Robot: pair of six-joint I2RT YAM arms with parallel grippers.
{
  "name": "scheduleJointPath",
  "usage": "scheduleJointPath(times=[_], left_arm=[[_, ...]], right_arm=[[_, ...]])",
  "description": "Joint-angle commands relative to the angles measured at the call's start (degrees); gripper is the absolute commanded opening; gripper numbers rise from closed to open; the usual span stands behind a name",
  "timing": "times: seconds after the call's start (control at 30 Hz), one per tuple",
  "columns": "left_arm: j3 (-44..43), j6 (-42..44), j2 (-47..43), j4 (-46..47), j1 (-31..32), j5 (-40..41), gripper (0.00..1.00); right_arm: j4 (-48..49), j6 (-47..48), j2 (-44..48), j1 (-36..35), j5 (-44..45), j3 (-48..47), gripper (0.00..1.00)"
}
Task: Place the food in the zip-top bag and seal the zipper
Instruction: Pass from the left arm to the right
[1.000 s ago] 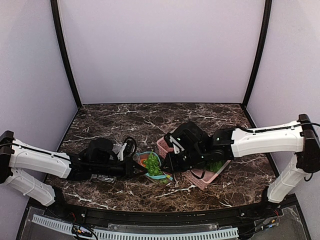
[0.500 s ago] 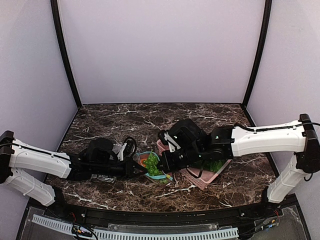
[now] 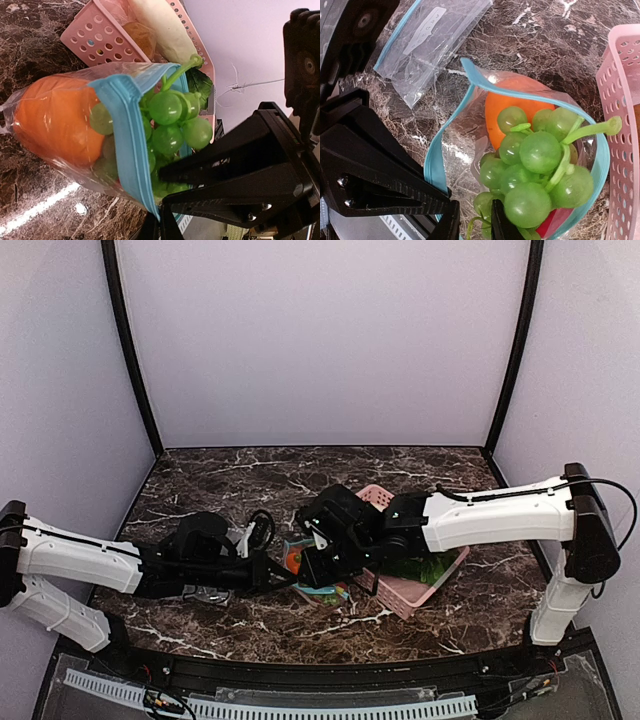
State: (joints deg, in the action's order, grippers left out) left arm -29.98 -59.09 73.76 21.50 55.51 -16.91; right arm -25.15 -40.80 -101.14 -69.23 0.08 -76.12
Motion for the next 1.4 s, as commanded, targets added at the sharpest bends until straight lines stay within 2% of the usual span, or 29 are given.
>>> scheduleJointPath(times=[0.0, 0.23, 0.37, 0.47, 0.57, 0.87, 1.1, 1.37], left_arm=[[-1.0, 1.0, -0.5, 0.1, 0.1, -0.7, 0.01], [-0.9, 0.8, -0.7, 0.2, 0.1, -0.3, 0.01], [-0.6, 0.6, -1.0, 0.1, 0.1, 0.0, 0.01], [-0.5, 0.6, -1.1, 0.1, 0.1, 0.1, 0.01], [-0.4, 0.6, -1.1, 0.0, 0.1, 0.1, 0.01], [-0.3, 0.3, -0.9, -0.1, 0.1, 0.5, 0.01], [-0.5, 0.4, -1.1, -0.7, 0.1, 0.7, 0.01], [-0.6, 0.4, -1.5, -1.5, 0.1, 1.2, 0.01]], right_arm=[[-2.1, 0.2, 1.0, -0.4, 2.1, -1.3, 0.28], [-2.5, 0.9, 7.7, -0.3, 1.4, -0.2, 0.55], [-1.7, 1.9, 12.6, -0.4, 1.5, 3.3, 0.66], [-0.7, 2.0, 15.4, -0.3, 3.7, 7.2, 0.70], [2.3, 1.6, 17.7, -0.3, 5.0, 12.5, 0.68], [23.8, 8.9, 22.9, -0.5, 1.6, 29.2, 0.53], [26.6, 12.1, 21.7, -0.5, 4.2, 31.7, 0.45], [29.1, 13.6, 20.0, -0.4, 2.2, 33.6, 0.36]])
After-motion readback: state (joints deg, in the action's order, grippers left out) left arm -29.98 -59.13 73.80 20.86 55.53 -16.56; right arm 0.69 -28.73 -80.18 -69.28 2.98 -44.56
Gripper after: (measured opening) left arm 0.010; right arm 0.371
